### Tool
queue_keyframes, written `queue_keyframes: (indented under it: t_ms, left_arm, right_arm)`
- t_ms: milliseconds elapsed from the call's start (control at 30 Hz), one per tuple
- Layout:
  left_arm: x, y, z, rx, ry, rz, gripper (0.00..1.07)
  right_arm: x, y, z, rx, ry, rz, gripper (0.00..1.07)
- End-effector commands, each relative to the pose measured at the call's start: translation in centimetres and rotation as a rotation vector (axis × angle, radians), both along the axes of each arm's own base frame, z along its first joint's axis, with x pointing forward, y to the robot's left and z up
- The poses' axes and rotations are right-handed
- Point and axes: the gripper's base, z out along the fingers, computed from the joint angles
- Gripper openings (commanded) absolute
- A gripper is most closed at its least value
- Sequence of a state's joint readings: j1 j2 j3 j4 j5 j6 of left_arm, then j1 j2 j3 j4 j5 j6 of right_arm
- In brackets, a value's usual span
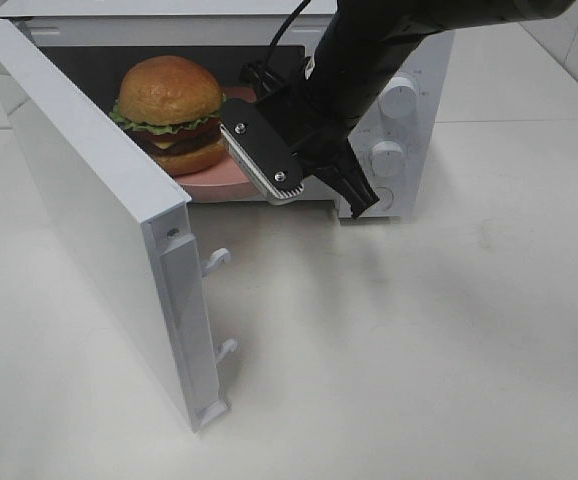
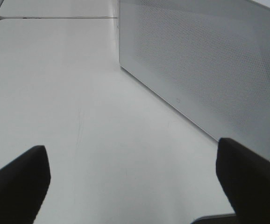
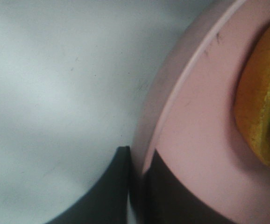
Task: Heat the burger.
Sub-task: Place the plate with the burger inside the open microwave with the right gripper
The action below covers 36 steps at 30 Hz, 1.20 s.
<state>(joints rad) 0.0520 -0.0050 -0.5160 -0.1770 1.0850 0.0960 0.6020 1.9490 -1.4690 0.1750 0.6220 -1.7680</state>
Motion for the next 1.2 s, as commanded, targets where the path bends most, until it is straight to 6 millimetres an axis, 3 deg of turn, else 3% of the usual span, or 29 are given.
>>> queue_keyframes:
  t_ms: [33,1200]
  left_arm:
    - [-0.2,0.0,0.1,-0.005,-0.026,0.004,0.88]
    - [-0.2,0.0,0.1,-0.005,-0.026,0.004,0.88]
  right_arm:
    - [1.2,0.4,0.9,0.043,-0.064,-0.027,0.00]
    - [6.9,4.4,-1.1,0.079,-0.075,-0.149,0.00]
